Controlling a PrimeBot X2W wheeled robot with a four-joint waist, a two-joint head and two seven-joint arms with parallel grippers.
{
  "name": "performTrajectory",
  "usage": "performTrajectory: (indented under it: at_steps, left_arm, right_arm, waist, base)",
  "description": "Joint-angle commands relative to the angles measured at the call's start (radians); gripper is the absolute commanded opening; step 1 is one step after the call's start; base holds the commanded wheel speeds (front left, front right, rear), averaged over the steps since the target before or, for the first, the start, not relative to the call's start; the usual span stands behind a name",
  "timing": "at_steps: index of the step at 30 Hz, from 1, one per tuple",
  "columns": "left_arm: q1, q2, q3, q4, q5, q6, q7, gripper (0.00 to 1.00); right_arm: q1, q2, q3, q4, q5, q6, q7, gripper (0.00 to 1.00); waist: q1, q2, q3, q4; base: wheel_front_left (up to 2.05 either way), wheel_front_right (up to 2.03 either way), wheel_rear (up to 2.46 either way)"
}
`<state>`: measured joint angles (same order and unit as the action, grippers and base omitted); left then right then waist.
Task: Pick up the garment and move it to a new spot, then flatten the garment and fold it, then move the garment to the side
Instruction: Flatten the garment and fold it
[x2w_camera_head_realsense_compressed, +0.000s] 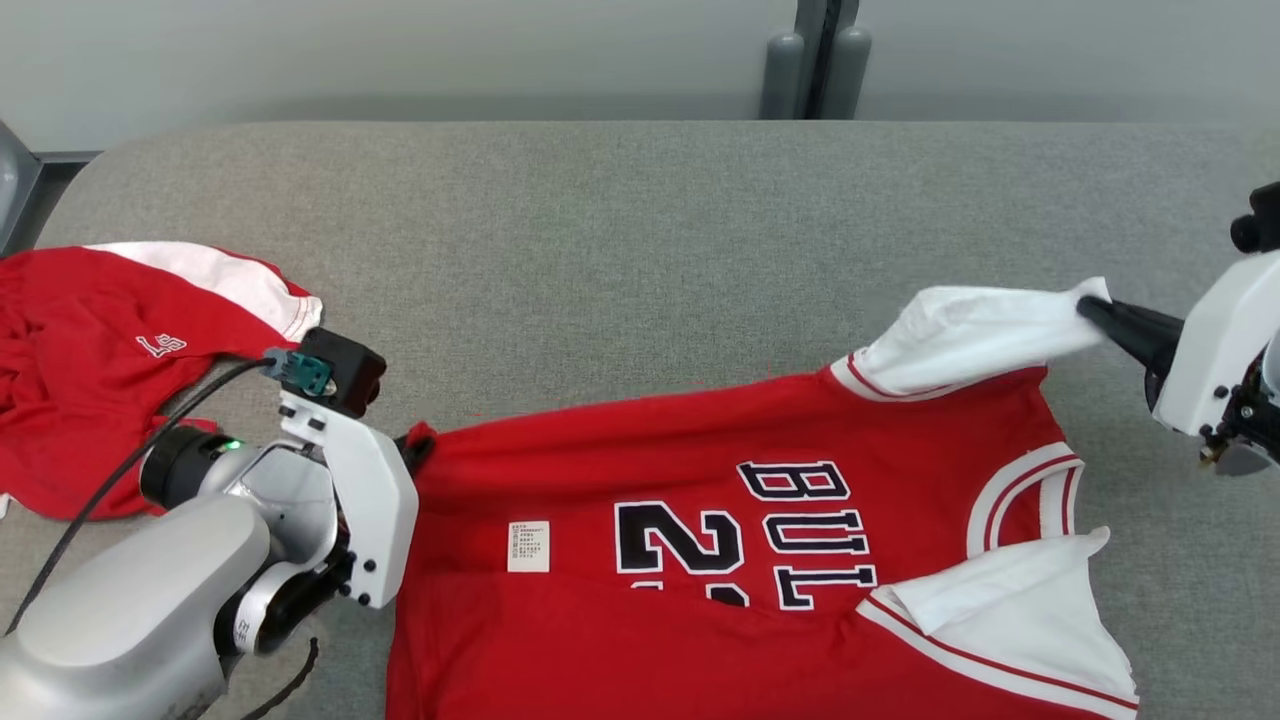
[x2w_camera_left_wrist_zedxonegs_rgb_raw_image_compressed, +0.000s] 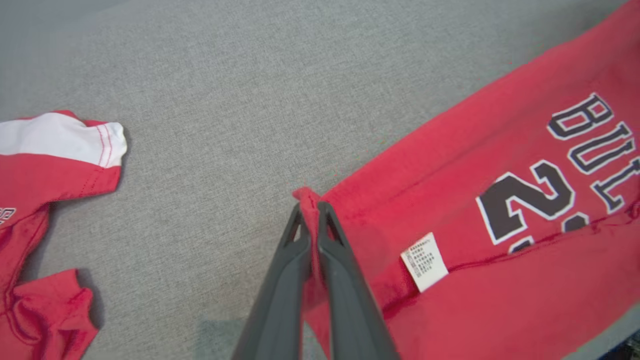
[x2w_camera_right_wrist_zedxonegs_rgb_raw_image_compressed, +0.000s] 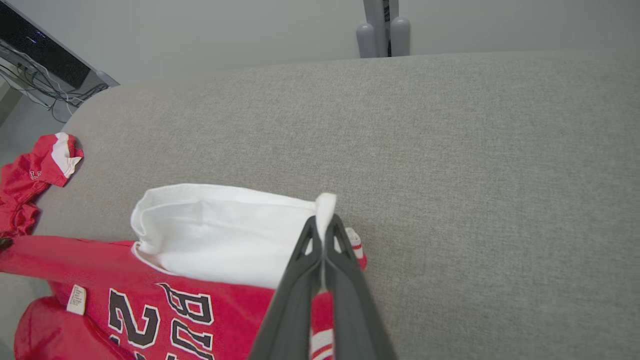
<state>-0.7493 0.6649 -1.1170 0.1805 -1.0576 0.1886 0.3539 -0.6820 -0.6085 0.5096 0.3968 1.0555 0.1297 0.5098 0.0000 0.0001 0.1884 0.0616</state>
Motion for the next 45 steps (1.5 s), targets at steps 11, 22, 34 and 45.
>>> performTrajectory:
  at_steps: [11, 22, 34, 45]
  left_arm:
    - [0.022, 0.053, -0.065, -0.036, -0.028, -0.037, 0.139, 0.00]
    - [0.041, 0.053, -0.092, -0.044, -0.038, -0.039, 0.195, 0.00]
    - [0.075, 0.041, -0.105, -0.025, -0.056, -0.048, 0.204, 1.00]
    - [0.097, 0.100, -0.005, -0.077, -0.031, 0.036, 0.013, 1.00]
  right_arm:
    - [0.205, -0.071, -0.048, -0.190, 0.058, 0.002, 0.154, 0.00]
    - [0.379, -0.075, -0.144, -0.343, 0.027, 0.002, 0.299, 0.00]
    - [0.541, 0.048, -0.299, -0.417, -0.100, 0.002, 0.474, 1.00]
    - [0.642, 0.201, -0.496, -0.551, -0.132, 0.002, 0.524, 1.00]
  waist:
    - [0.0000, -0.0001, -0.043, -0.032]
    - [0.0000, -0.0001, -0.047, -0.047]
    - [0.0000, -0.0001, -0.060, -0.043]
    - [0.0000, -0.0001, -0.111, -0.031]
  base:
    - [0.00, 0.00, 0.00]
    - [0.00, 0.00, 0.00]
    - [0.00, 0.00, 0.00]
    - [0.00, 0.00, 0.00]
